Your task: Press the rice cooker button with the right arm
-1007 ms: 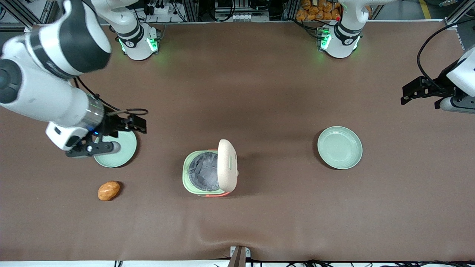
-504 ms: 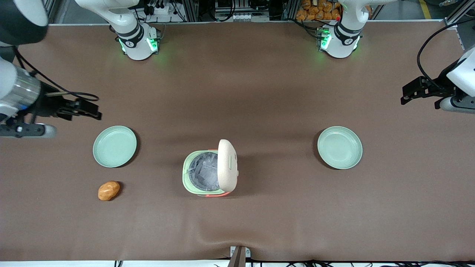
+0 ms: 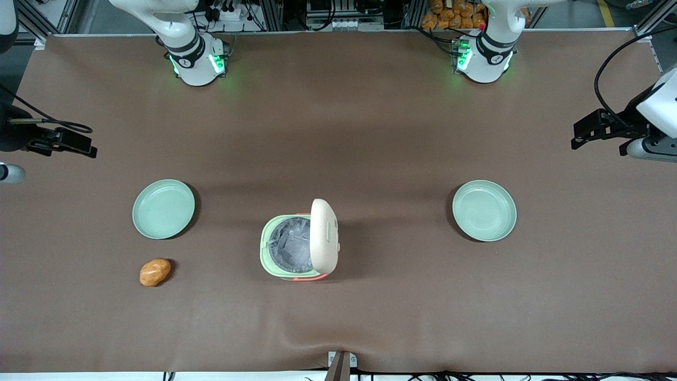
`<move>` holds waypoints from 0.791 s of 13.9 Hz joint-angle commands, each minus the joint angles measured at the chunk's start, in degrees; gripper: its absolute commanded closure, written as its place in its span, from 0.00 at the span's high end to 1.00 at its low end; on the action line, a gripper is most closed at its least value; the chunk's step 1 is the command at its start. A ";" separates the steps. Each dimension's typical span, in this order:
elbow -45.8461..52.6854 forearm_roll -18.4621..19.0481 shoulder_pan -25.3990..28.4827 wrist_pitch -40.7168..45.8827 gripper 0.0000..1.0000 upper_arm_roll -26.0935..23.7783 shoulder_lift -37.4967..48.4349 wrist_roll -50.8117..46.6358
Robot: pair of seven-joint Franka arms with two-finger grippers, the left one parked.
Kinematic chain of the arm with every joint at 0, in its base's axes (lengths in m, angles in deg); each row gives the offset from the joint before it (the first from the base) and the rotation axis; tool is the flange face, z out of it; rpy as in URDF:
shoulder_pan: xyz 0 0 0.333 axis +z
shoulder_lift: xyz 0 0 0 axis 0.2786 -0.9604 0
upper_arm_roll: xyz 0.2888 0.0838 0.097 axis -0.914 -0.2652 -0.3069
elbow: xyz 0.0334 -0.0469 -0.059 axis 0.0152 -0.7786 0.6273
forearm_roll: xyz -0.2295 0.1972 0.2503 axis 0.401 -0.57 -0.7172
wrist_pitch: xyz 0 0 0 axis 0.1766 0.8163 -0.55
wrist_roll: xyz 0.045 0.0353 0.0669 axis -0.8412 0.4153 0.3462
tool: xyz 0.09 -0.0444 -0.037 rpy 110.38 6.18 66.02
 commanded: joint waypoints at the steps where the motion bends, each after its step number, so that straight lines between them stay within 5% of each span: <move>1: -2.52 3.00 -1.14 -0.64 1.00 -1.40 2.16 0.95; 11: -5.24 2.74 -1.14 -4.49 1.00 -1.23 1.98 0.69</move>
